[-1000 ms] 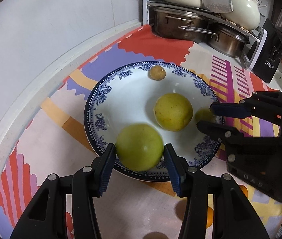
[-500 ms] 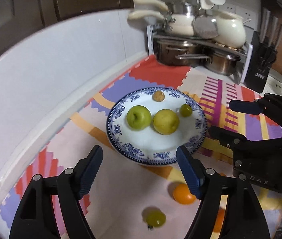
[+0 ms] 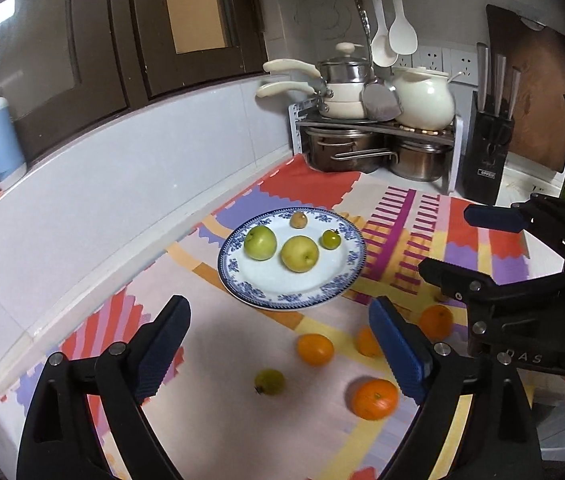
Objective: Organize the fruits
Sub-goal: 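Withdraw both tools from the plate toward the oranges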
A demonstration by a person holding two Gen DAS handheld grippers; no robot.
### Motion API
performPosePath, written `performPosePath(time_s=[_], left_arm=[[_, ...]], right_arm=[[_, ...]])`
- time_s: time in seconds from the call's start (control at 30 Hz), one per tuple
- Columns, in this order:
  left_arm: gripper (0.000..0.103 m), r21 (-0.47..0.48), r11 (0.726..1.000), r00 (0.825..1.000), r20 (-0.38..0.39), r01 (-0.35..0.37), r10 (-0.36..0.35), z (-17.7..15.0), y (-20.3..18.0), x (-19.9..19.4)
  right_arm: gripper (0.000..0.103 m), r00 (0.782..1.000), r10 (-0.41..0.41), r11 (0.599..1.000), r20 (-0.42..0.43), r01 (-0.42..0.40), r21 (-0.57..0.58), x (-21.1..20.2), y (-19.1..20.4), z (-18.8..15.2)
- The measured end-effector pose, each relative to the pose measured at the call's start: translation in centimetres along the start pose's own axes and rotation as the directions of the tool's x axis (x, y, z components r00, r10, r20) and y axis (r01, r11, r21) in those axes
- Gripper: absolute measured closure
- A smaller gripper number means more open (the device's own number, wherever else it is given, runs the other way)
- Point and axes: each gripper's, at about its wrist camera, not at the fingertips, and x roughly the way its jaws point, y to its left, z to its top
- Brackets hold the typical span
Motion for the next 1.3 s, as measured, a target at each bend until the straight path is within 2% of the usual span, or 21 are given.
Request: performPosePath(time_s=[0.3, 0.67, 0.83, 0.9, 1.03, 1.1, 1.3], left_arm=[[0.011, -0.042, 0.999, 0.999, -0.038, 0.005, -0.007, -2.7, -2.8, -1.5], [0.011, -0.08, 0.997, 0.998, -0.069, -0.006, 0.0, -5.6, -5.7, -1.5], [0.012, -0.105, 0.994, 0.997, -0.068, -0.036, 0.029, -7.2, -6.7, -1.0], [0.012, -0.128, 0.99, 0.995, -0.09, -0.053, 0.042, -7.6, -7.0, -0.5], [0.014, -0.208, 0.977, 0.99, -0.141, -0.044, 0.015, -7.9, -6.9, 0.3], [0.014, -0.198, 0.978, 0.988, -0.149, -0.06, 0.031, -7.9, -7.2, 0.5], [0.015, -0.181, 0.983, 0.985, -0.171, -0.038, 0.007, -7.3, -7.3, 1.4]], right_arm=[[0.034, 1.0, -0.004, 1.0, 0.005, 0.004, 0.003, -2.7, -0.9, -3.3], [0.034, 0.998, 0.057, 0.998, -0.024, -0.056, 0.012, -3.1, -2.4, -6.7], [0.034, 0.996, 0.085, 0.995, -0.006, -0.085, -0.042, -2.5, -2.4, -7.8], [0.034, 0.996, 0.094, 0.993, -0.002, -0.094, -0.073, -2.1, -2.4, -8.1], [0.034, 0.988, 0.149, 0.985, -0.044, -0.152, -0.077, -1.0, -2.8, -8.4], [0.034, 0.984, 0.165, 0.984, -0.064, -0.169, -0.062, -0.5, -3.2, -8.4], [0.034, 0.97, 0.199, 0.979, -0.138, -0.202, -0.008, 0.9, -3.7, -8.9]])
